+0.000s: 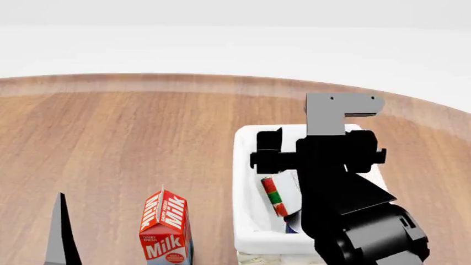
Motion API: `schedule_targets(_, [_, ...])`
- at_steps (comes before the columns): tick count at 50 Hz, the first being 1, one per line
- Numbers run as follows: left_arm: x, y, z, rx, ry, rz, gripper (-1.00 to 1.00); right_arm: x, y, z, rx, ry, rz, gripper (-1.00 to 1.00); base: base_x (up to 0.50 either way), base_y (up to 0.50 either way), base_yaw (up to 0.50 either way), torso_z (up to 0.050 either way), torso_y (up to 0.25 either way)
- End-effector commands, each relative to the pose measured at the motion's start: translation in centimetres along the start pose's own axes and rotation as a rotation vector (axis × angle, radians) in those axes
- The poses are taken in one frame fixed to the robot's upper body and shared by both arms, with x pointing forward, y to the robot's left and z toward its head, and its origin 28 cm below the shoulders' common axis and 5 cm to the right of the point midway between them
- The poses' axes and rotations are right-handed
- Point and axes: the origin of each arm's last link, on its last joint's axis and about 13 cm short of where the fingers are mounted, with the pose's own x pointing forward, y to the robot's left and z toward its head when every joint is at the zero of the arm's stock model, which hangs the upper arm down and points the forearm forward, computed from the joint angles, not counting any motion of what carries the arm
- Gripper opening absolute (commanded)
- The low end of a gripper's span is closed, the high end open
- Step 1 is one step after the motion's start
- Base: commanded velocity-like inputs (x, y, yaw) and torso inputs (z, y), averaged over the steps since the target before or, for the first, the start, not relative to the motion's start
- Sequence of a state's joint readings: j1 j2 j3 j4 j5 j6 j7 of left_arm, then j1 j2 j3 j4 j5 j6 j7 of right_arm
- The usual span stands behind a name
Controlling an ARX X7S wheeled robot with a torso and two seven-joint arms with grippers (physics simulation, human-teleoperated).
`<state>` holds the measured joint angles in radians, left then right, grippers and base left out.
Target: Pick up the alphabet soup and the tomato sauce, and put them in the basket.
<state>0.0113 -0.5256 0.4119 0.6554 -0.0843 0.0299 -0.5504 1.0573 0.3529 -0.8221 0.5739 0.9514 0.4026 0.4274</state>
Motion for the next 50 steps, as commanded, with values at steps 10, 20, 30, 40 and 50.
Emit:
schedule_targets(10, [0.1, 0.0, 0.2, 0.0, -0.004, -0.001, 1.0, -1.1, -0.6, 2.9, 0.059, -0.334, -0.052, 1.0, 0.0, 0.0, 0.0, 0.0, 0.0])
schedule_targets(20, [0.1, 0.0, 0.2, 0.001, -0.004, -0.002, 1.0, -2.9, -0.4, 4.6, 0.108, -0.518, -0.04, 1.0, 0.0, 0.0, 0.0, 0.0, 0.0])
schedule_targets(30, [0.0, 0.0, 0.1, 0.0, -0.003, -0.002, 1.0, -4.7, -0.7, 6.0, 0.159, -0.657, -0.043, 1.0, 0.0, 0.0, 0.0, 0.0, 0.0])
schedule_targets(40, [0.0, -0.1, 0.1, 0.0, -0.002, -0.006, 1.0, -6.2, -0.6, 6.6, 0.154, -0.765, -0.051, 1.0, 0.0, 0.0, 0.0, 0.0, 0.0])
schedule_targets(50, [-0.1, 0.0, 0.2, 0.001, -0.004, -0.005, 1.0, -7.7, -0.5, 7.2, 0.164, -0.837, -0.044, 1.0, 0.0, 0.0, 0.0, 0.0, 0.0])
